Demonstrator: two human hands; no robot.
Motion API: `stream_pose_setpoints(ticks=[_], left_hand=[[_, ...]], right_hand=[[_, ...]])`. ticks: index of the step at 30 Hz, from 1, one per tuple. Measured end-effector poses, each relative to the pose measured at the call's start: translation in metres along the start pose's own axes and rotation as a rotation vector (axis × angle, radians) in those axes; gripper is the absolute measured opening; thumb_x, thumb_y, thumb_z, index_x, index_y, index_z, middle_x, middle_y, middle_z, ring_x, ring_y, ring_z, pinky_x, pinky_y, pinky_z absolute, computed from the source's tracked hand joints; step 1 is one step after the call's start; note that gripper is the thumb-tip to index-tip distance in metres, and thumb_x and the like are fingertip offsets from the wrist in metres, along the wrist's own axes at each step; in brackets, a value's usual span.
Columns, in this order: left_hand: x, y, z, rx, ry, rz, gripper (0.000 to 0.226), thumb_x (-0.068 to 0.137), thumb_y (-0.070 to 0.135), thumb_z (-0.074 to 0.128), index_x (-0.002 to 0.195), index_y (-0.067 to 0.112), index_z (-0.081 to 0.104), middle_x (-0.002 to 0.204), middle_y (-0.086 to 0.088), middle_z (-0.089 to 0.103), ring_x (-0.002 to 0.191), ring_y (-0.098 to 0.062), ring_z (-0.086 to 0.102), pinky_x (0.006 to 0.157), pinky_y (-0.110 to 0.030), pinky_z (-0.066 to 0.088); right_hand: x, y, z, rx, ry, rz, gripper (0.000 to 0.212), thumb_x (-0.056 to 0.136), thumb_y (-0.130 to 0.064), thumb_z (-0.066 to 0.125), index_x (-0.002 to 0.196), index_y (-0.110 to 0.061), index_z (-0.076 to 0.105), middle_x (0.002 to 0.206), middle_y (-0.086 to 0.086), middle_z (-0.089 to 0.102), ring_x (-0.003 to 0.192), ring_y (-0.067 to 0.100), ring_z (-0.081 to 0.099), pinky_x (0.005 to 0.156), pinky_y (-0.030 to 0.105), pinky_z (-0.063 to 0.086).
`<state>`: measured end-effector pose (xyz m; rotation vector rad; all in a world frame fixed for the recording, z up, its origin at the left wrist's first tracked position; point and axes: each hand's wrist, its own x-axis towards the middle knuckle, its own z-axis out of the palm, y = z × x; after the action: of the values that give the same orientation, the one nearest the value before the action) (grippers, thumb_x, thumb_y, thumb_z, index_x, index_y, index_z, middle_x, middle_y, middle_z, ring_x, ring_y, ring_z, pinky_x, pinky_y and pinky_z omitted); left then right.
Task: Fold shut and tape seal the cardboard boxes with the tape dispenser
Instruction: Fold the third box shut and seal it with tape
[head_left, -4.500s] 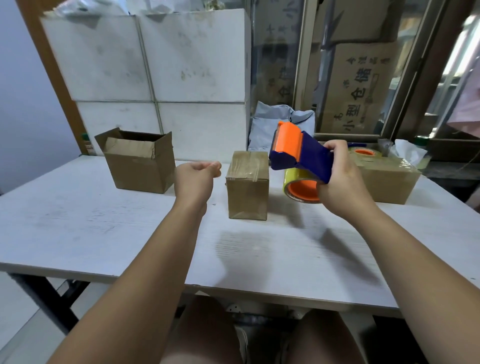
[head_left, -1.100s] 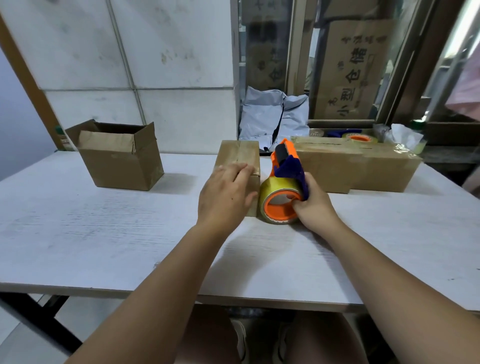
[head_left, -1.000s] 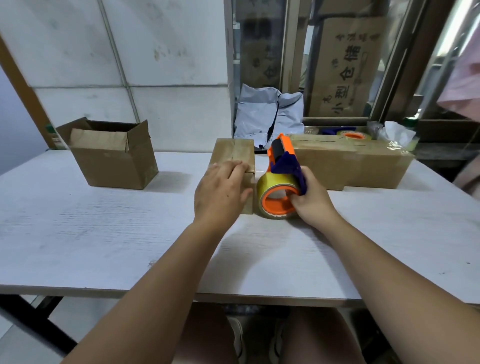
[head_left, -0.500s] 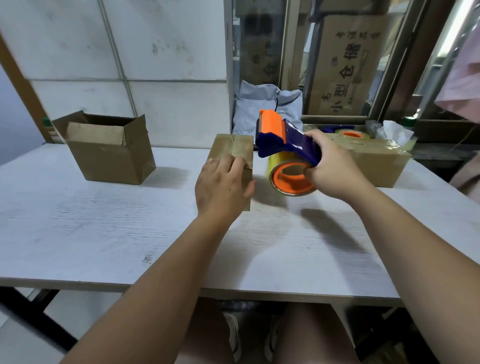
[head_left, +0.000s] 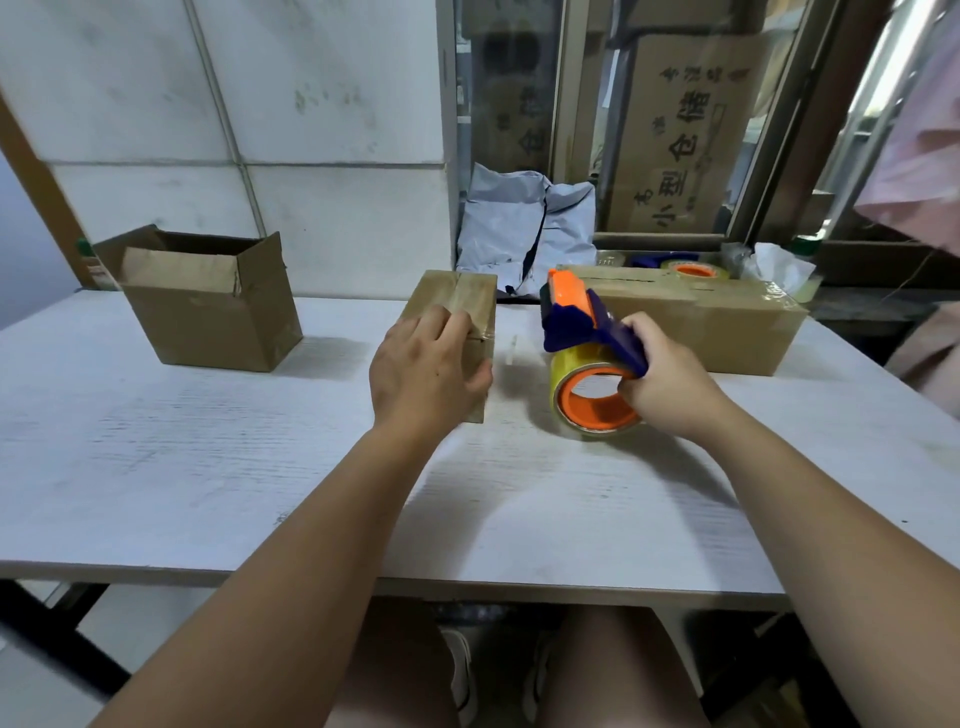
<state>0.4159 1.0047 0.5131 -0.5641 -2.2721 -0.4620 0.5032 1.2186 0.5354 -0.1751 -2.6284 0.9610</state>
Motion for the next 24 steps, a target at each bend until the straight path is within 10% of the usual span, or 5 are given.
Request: stream_pose_setpoints(ticks=[16, 24], left_hand=[[0.009, -0.009, -0.005, 0.047, -0.103, -0.039, 0.032, 0.083, 0.044, 0.061, 0.099, 0.016, 0.057, 0.101, -0.002, 0.056, 0.093, -0.023, 0.051, 0.070, -0.029, 0.034], [0.003, -0.011, 0.006, 0.181, -0.019, 0.141, 0.067, 0.051, 0.030, 0.077, 0.113, 0.018, 0.056, 0.084, -0.009, 0.057, 0.071, -0.031, 0.054, 0.075, -0.041, 0.047]], right_hand=[[0.007, -0.035, -0.002, -0.618, -0.154, -0.014, 0.054, 0.084, -0.006, 0.047, 0.129, -0.032, 0.032, 0.096, 0.004, 0.047, 0.082, 0.025, 0.050, 0.062, 0.035, 0.038], [0.022, -0.068, -0.003, -0.812, -0.237, -0.006, 0.062, 0.090, -0.010, 0.041, 0.141, -0.040, 0.024, 0.102, 0.006, 0.045, 0.088, 0.027, 0.046, 0.066, 0.037, 0.035]])
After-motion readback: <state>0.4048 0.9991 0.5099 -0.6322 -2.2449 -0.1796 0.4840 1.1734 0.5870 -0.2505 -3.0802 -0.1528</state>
